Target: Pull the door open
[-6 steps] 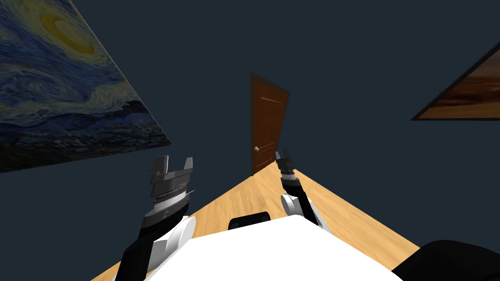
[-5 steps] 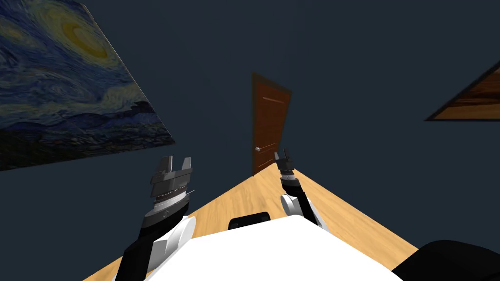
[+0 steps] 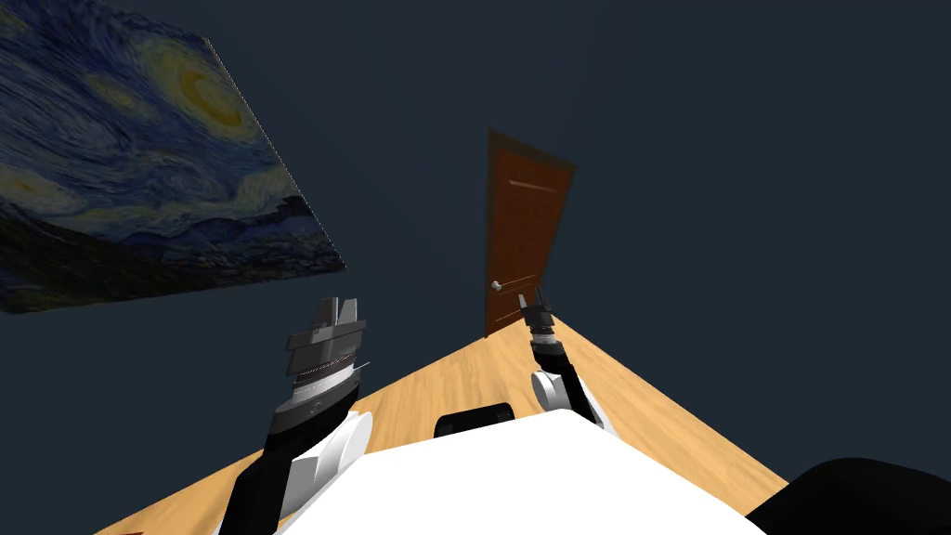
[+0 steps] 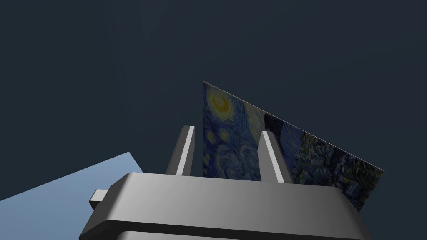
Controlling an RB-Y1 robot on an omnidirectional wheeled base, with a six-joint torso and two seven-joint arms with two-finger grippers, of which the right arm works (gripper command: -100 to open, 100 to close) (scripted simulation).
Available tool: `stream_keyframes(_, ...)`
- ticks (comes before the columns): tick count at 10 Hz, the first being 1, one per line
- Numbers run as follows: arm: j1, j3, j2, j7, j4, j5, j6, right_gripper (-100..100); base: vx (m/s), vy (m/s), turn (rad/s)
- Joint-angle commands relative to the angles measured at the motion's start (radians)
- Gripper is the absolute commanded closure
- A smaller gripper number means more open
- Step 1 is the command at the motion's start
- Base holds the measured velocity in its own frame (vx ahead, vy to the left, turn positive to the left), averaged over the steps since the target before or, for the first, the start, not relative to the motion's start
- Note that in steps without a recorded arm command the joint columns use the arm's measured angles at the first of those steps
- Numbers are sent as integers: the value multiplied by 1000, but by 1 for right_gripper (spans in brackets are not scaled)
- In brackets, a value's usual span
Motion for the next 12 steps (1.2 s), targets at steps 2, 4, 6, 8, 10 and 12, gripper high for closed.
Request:
stream_keyframes(2, -20, 6, -13, -58, 69, -46, -19, -100, 41, -85, 202)
stream_keyframes(4, -34, 12, -25, -106, 124, -86, -37, -100, 53, -110, 186)
stream_keyframes(6, -48, 18, -37, -158, 179, -129, -56, -100, 56, -100, 204)
stream_keyframes(8, -65, 25, -50, -216, 243, -177, -76, -100, 59, -109, 220)
stream_keyframes(10, -73, 29, -56, -245, 288, -201, -87, -100, 27, -62, 88)
stream_keyframes(12, -90, 36, -69, -306, 349, -251, -109, -100, 39, -104, 228)
